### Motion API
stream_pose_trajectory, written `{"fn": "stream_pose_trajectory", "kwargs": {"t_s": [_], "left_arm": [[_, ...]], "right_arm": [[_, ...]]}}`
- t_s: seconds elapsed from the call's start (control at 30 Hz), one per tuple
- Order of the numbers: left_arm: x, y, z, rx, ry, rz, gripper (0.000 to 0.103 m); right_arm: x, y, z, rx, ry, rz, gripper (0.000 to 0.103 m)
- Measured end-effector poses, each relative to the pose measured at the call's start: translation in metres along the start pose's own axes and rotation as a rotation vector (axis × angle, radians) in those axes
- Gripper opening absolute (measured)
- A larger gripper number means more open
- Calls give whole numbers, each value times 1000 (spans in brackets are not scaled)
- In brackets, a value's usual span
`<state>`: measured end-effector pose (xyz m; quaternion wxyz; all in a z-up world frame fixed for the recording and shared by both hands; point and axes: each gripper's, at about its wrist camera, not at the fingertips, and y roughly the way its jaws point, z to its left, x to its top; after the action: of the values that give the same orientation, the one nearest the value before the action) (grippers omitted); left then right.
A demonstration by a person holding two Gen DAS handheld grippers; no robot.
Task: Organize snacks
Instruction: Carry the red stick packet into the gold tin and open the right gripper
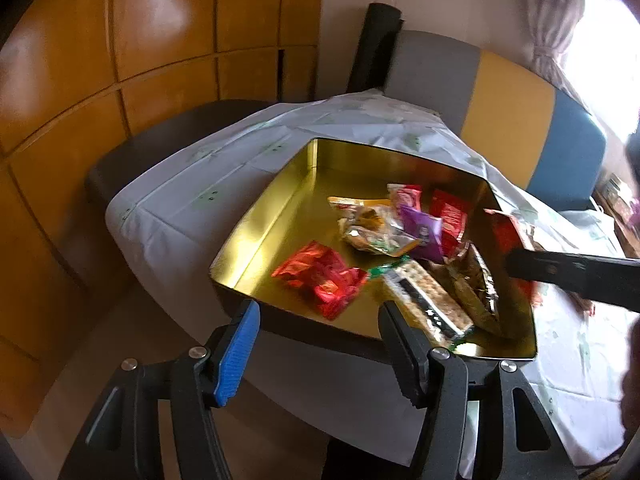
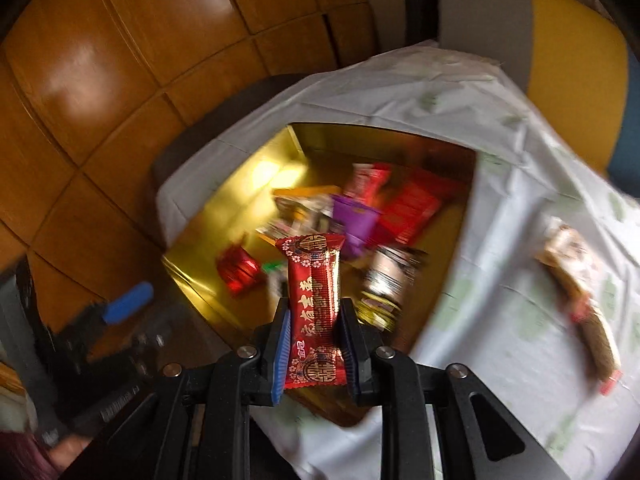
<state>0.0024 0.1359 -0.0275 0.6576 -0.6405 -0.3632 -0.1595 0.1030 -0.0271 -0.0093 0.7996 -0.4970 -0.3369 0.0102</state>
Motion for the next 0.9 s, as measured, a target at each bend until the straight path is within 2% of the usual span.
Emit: {"fn": "stream_pose_trajectory", "kwargs": {"t_s": [0.17, 0.27, 0.37, 0.53, 0.63, 0.7, 0.9], "left_arm": [[-3, 5, 12, 19, -18, 19, 62], [-7, 8, 14, 25, -17, 33, 62], [-8, 10, 14, 24, -20, 38, 62], [-8, 9, 6, 14, -5, 31, 62], [-8, 9, -1, 3, 12, 33, 62], [-9, 7, -6, -4, 29, 33, 62], [-9, 1, -14, -12, 57, 21, 62]], "right_arm": [[11, 50, 4, -17, 8, 69, 26], [7, 66, -2, -40, 15, 92, 38], [1, 58, -6, -29, 36, 67, 39], [-9, 38, 0, -23, -6, 32, 39], [-13, 42, 6, -42, -45, 39, 26], [-14, 45, 8, -68, -68, 33, 26], [-13, 15, 0, 0, -37, -30, 26]]}}
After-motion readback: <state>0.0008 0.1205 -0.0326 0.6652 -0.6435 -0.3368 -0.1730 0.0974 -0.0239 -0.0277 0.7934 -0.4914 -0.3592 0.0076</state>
